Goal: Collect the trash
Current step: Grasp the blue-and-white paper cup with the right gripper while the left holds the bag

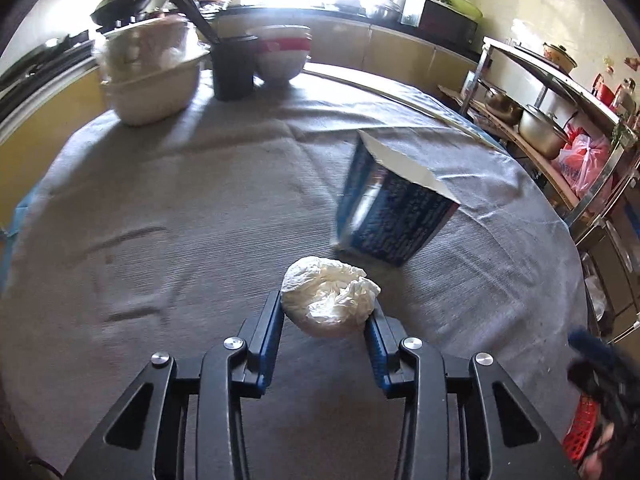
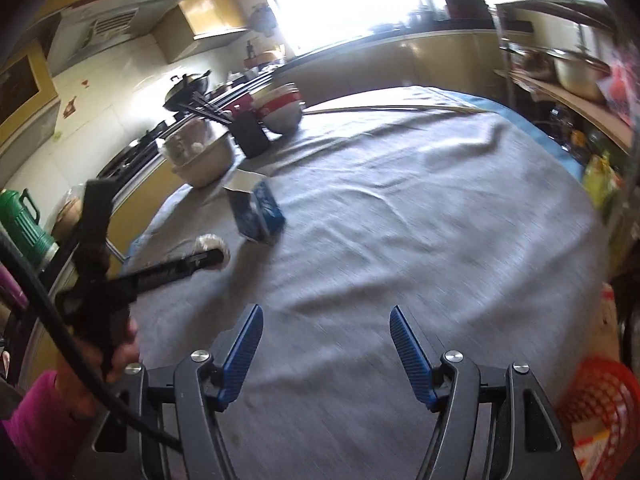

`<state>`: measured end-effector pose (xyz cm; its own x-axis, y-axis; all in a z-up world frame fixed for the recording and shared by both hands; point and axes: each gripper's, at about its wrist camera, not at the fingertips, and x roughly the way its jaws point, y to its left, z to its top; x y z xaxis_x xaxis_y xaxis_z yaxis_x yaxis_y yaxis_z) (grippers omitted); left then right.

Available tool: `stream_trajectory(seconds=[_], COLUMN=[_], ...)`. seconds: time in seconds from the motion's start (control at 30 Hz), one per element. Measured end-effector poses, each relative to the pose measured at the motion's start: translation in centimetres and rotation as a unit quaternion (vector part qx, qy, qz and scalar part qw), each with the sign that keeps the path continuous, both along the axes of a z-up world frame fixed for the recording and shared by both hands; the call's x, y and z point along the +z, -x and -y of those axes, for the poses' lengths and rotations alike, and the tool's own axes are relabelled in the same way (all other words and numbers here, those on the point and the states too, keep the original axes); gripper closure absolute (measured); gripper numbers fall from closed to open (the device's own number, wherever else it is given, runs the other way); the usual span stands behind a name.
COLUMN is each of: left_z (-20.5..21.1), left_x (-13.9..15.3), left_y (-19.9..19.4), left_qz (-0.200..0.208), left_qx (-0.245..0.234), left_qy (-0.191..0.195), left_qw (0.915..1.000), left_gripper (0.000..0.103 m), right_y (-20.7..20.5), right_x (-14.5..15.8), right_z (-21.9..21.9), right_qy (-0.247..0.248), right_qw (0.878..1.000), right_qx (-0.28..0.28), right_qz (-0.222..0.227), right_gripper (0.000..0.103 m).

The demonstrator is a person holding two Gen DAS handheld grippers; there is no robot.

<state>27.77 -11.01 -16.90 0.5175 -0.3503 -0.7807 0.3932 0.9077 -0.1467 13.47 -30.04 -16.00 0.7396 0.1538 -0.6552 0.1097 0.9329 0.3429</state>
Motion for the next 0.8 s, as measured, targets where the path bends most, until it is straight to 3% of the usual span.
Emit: stream_trajectory(seconds=[0.13, 0.37, 0.53, 0.8], left_z=[-2.8, -6.7, -7.4, -6.8], left_x=[0.5, 1.3, 1.5, 1.7], left_y=[0.3, 0.8, 1.1, 2.0], left_qz=[0.003, 0.028, 0.039, 0.055], left_qx=[0.027, 0.069, 0.072, 0.052], left_qy=[-0.004, -0.017, -0.022, -0.018], left_qw=[0.9996, 0.9971, 0.9964, 0.9970], left_gripper=[0.062, 0.062, 0.062, 0.062], right_y=[-3.8, -10.3, -13.2, -16.0], right_x=[0.6, -0.1, -0.4, -0.8], right_z=[-2.2, -4.3, -5.7, -7.8], right_qy=[0.009, -0.032, -0.033, 0.004], right_qw=[1.000, 0.999, 0.999, 0.996], right_qx=[0.019, -0.004, -0.031, -0.083], right_qz=[0.004, -0.011, -0.013, -0.028], right_gripper=[0.033, 0.033, 0.030, 0.027])
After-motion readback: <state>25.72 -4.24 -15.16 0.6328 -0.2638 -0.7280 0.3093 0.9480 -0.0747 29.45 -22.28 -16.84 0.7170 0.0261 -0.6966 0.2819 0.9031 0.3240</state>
